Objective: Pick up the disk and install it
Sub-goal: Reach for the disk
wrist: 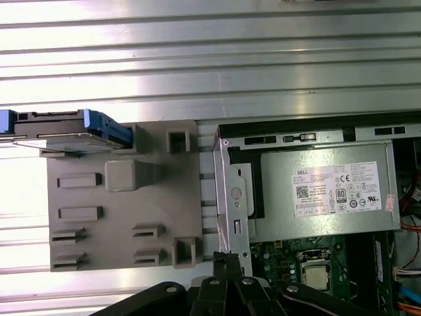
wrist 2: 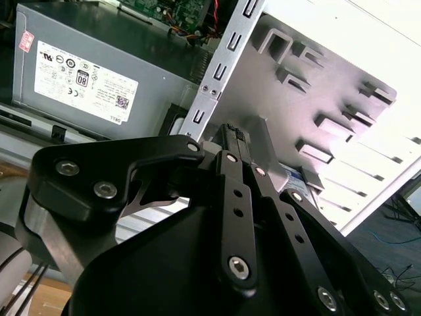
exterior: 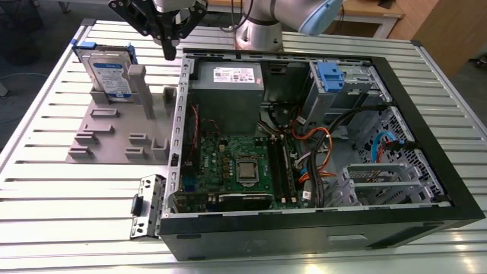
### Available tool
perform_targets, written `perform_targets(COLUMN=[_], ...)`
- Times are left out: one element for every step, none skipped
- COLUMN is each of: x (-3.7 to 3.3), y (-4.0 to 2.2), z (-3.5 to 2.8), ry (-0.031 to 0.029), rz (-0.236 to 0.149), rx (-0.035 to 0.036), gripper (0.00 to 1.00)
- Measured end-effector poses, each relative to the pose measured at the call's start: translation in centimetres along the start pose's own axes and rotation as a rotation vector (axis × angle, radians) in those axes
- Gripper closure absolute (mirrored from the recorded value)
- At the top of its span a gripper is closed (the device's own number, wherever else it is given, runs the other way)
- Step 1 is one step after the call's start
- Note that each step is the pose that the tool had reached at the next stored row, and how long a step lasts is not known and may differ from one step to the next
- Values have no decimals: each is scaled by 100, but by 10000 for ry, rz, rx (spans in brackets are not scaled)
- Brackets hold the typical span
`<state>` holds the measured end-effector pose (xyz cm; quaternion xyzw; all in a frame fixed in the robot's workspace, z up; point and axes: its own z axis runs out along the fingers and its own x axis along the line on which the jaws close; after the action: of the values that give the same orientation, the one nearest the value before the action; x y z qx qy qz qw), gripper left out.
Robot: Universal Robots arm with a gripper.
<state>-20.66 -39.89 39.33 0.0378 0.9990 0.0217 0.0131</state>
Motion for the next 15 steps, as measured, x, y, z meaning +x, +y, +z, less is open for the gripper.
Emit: perform_targets(x=[3,5,7,10,11,13,15,16,19,23,24,25,27,29,31], y=[0,-1,-1,-1,-1,-1,-1,-1,-2,-2,-2,-2,-2,-2,-2], z=[0,0,0,0,0,0,0,0,-1,-1,-1,-1,-1,-1,-1], ry=[0,0,-1,-1,-1,0,0,0,0,0,0,0,0,-1,0], rz=[0,1,1,1,-1,0,0,1,1,2,0,-1,0,0,1], rx=[0,0,-1,-1,-1,0,0,0,0,0,0,0,0,0,0], gripper=[90,90,90,90,90,90,90,90,90,90,90,90,90,90,90])
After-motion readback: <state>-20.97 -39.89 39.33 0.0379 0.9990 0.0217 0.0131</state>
